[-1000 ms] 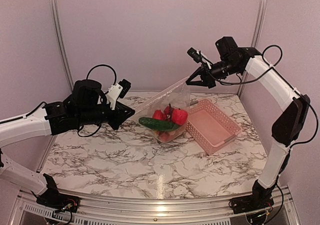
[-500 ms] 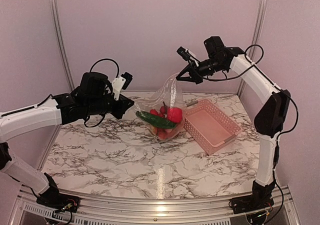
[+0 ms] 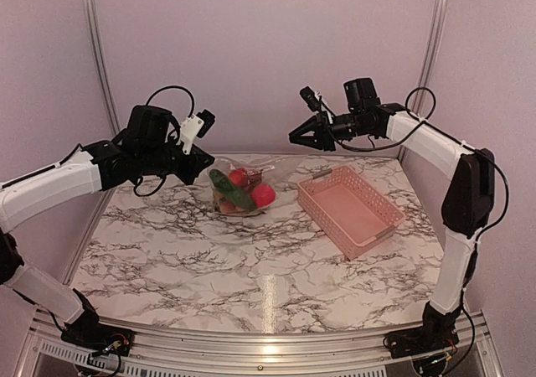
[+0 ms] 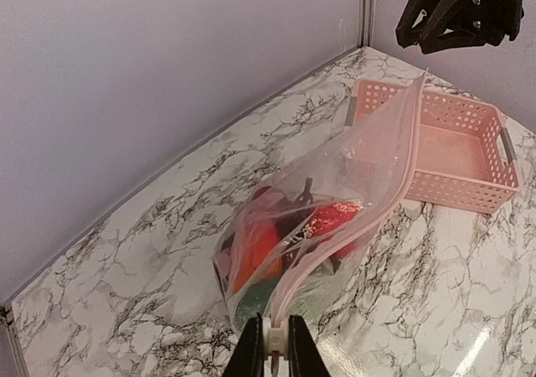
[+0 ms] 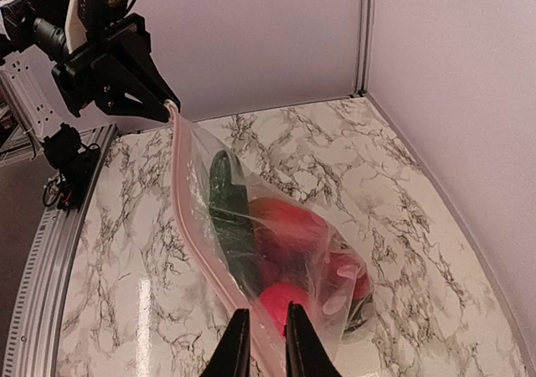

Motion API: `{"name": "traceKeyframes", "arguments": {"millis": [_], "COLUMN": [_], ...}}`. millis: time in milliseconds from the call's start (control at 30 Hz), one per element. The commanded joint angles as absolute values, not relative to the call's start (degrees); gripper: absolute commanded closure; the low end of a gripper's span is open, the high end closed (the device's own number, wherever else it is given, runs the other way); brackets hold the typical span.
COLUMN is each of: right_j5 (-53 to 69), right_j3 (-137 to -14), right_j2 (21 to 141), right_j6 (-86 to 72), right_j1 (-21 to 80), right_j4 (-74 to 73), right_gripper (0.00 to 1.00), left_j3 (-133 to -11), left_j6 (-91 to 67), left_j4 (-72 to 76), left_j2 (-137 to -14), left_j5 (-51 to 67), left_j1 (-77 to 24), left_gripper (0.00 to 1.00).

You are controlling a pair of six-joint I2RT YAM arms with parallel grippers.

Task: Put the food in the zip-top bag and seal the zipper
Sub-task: Place the zipper food storage bag at the center of the board, then reset both arms

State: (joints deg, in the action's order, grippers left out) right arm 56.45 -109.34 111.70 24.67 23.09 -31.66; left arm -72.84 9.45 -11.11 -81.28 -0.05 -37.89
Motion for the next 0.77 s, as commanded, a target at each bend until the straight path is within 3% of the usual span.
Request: {"name": "traceKeyframes", "arguments": {"millis": [0,100,200,267,300,333,533,733], "right_j5": [61.86,62.4,61.12,58.16,54.82,52.06,38.99,30.7], "right_j3": [-104.72,-104.39,-99.76,-94.53,-92.56,-91.03,-84.34,-77.22], "right_j2": [109.37,106.98,100.89,96.56,94.82,93.06,87.41,83.97], "right_j6": [28.68,34.77,35.37,30.26,27.4,25.09,11.26,9.51], "right_j1": [23.37,23.05,21.51,19.82,18.92,17.92,11.31,10.99], "right_j4": [-33.86,-43.92,-43.83,-38.25,-35.0,-31.7,-19.11,-13.15], "right_gripper": [0.81,0.7,0.57,0.33,0.06,0.02,0.02,0.01], "left_j3": [-66.76,-64.42,-61.75,-60.81,-60.73,-60.96,-64.94,-64.66], "left_j6": [6.06,1.87,-1.81,-2.78,-3.09,-3.41,-6.75,-9.93], "left_j4": [-15.21,-15.04,-13.89,-14.41,-15.01,-16.06,-20.73,-19.63], "left_j2": [-78.1,-72.69,-66.09,-62.81,-61.74,-61.03,-62.73,-65.07], "left_j5": [7.06,7.53,3.28,-0.31,-2.82,-5.3,-24.73,-26.24], "left_j1": [-38.03,-38.31,-38.32,-38.32,-38.28,-38.24,-37.97,-37.97], "left_gripper": [0.9,0.6,0.28,0.1,0.03,0.01,0.01,0.01]}}
